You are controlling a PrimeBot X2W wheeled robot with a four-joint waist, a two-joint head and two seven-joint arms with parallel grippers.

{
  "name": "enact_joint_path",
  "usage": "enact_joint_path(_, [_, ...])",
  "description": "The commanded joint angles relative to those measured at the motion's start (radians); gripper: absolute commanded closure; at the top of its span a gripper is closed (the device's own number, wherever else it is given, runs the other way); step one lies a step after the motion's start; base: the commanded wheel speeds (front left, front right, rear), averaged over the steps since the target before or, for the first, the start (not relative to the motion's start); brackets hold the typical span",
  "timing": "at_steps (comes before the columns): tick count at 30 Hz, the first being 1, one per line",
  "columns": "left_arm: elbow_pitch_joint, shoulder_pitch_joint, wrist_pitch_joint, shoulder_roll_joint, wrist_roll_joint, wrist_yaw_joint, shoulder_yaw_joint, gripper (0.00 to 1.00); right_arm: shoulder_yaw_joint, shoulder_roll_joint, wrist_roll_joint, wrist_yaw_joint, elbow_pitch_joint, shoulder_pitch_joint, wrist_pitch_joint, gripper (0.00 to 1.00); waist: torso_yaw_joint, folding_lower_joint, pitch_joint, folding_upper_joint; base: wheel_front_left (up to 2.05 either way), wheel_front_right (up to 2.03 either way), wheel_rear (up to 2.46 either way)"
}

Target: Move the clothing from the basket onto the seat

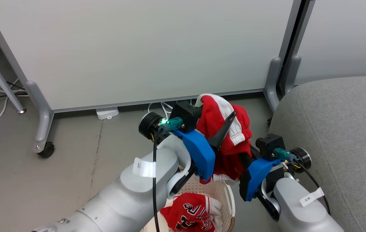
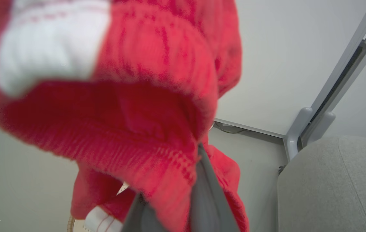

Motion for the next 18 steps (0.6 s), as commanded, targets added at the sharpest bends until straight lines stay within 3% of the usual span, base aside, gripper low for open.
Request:
enact_joint_path(1, [0.006, 0.024, -0.006, 0.001, 0.014, 0.006, 0.008, 0.0, -0.003, -0.002, -0.002, 0.0, -0.002, -0.014, -0.006, 1.0, 0.001, 0.0, 0.001, -0.0001, 0.0, 0.0, 0.0])
enact_joint_path(8, [-0.09, 0.109, -0.007, 0.037, 0.13, 0.044, 0.135, 0.0, -0.01, -0.002, 0.005, 0.0, -0.025, -0.015, -0.007, 1.0, -0.003, 0.0, 0.011, -0.0001, 0.0, 0.0, 0.0])
enact_joint_path(18, [-0.35, 0.383, -0.006, 0.112, 0.395, 0.078, 0.428, 0.0, -0.004, -0.002, 0.005, 0.0, -0.065, 0.006, -0.007, 1.0, -0.028, 0.0, 0.018, -0.0001, 0.0, 0.0, 0.0])
